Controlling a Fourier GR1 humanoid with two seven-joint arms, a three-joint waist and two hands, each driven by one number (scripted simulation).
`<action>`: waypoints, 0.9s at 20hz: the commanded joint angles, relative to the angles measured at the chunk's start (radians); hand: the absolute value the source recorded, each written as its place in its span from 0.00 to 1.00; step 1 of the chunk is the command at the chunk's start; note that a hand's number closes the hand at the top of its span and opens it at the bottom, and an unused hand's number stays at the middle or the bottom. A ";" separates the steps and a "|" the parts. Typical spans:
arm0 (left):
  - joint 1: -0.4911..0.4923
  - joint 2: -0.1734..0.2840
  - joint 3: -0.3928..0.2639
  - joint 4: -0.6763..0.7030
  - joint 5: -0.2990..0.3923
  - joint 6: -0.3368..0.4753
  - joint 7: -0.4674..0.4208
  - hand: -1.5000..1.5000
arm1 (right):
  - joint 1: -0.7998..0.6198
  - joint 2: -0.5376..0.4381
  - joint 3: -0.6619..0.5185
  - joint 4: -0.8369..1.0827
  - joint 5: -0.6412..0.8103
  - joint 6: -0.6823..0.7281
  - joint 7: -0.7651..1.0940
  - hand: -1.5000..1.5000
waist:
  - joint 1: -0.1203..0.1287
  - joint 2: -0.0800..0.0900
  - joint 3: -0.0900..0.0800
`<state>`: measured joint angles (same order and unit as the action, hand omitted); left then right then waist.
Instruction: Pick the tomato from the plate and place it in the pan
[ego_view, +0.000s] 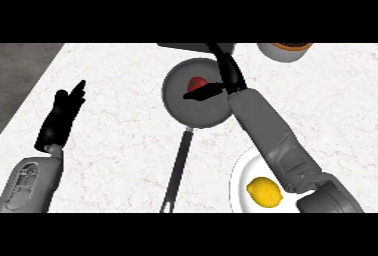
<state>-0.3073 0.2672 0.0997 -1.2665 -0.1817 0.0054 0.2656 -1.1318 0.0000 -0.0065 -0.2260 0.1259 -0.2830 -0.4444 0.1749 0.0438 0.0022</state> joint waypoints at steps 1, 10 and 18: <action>0.005 0.033 0.040 0.002 0.014 -0.002 0.015 0.50 | -0.053 0.000 -0.045 0.025 -0.051 -0.033 0.025 0.00 | -0.049 -0.010 -0.001; 0.133 0.004 0.048 -0.002 -0.009 0.051 -0.059 0.50 | -0.006 -0.168 -0.120 0.055 -0.093 0.109 -0.062 0.00 | -0.118 -0.021 -0.001; 0.135 0.034 0.076 -0.062 0.028 0.014 0.008 0.50 | 0.052 -0.408 -0.135 0.081 -0.096 0.411 -0.113 0.00 | -0.127 -0.025 0.000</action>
<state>-0.1827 0.2972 0.1689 -1.3002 -0.1615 0.0237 0.2422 -1.1075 -0.3124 -0.1318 -0.1567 0.0334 0.0144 -0.5365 0.0554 0.0211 0.0015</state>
